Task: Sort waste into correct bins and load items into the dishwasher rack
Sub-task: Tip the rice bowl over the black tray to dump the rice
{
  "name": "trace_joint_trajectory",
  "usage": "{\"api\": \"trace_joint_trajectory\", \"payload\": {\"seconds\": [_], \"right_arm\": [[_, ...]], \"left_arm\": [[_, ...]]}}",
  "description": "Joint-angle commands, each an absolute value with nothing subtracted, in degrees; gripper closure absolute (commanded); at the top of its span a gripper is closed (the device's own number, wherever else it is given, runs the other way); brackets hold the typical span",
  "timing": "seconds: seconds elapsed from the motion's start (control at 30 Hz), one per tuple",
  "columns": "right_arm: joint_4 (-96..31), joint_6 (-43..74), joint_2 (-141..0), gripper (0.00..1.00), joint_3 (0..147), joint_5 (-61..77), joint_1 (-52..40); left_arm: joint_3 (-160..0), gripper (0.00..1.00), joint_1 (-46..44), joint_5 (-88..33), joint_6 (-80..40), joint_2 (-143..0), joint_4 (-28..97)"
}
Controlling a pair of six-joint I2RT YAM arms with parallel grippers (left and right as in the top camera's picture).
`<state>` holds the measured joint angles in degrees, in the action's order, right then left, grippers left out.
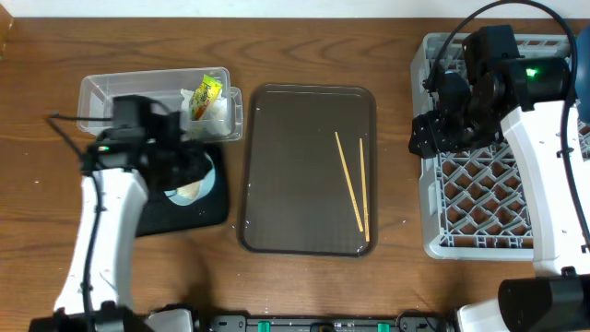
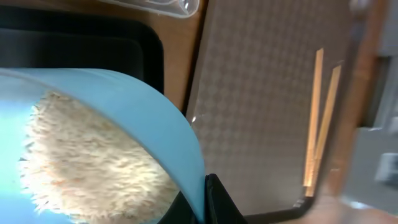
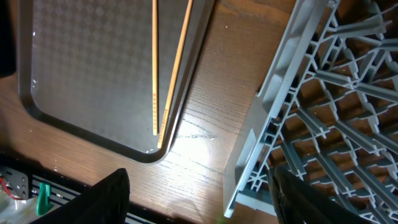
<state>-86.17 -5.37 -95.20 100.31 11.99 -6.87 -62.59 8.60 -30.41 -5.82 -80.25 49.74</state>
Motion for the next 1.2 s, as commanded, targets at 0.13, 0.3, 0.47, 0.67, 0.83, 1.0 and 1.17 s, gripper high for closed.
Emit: {"api": "trace_joint_trajectory", "payload": {"seconds": [0.13, 0.3, 0.47, 0.67, 0.83, 1.0, 1.17], "right_arm": [[-86.4, -5.0, -95.4, 0.29, 100.4, 12.0, -7.8], [-86.4, -5.0, -95.4, 0.29, 100.4, 12.0, -7.8], [-86.5, -5.0, -95.4, 0.29, 100.4, 12.0, -7.8], [-86.5, -5.0, -95.4, 0.29, 100.4, 12.0, -7.8], [-86.5, -5.0, -95.4, 0.29, 100.4, 12.0, -7.8], [-86.5, -5.0, -95.4, 0.29, 100.4, 12.0, -7.8], [-86.5, -5.0, -95.4, 0.29, 100.4, 12.0, -7.8]], "left_arm": [[-60.8, 0.94, 21.0, -62.6, 5.4, -88.2, 50.0], [-60.6, 0.94, 26.2, -73.8, 7.0, -95.2, 50.1], [-60.6, 0.94, 29.5, -84.3, 7.5, -100.2, 50.2], [-60.6, 0.94, 32.5, -90.1, 7.0, -102.0, 50.5], [-60.6, 0.94, 34.1, -90.1, 5.5, -102.0, 51.5], [-60.6, 0.94, 35.1, -90.1, 2.0, -102.0, 52.1], [-60.6, 0.94, 35.1, -90.1, -2.9, -102.0, 52.7]]}}
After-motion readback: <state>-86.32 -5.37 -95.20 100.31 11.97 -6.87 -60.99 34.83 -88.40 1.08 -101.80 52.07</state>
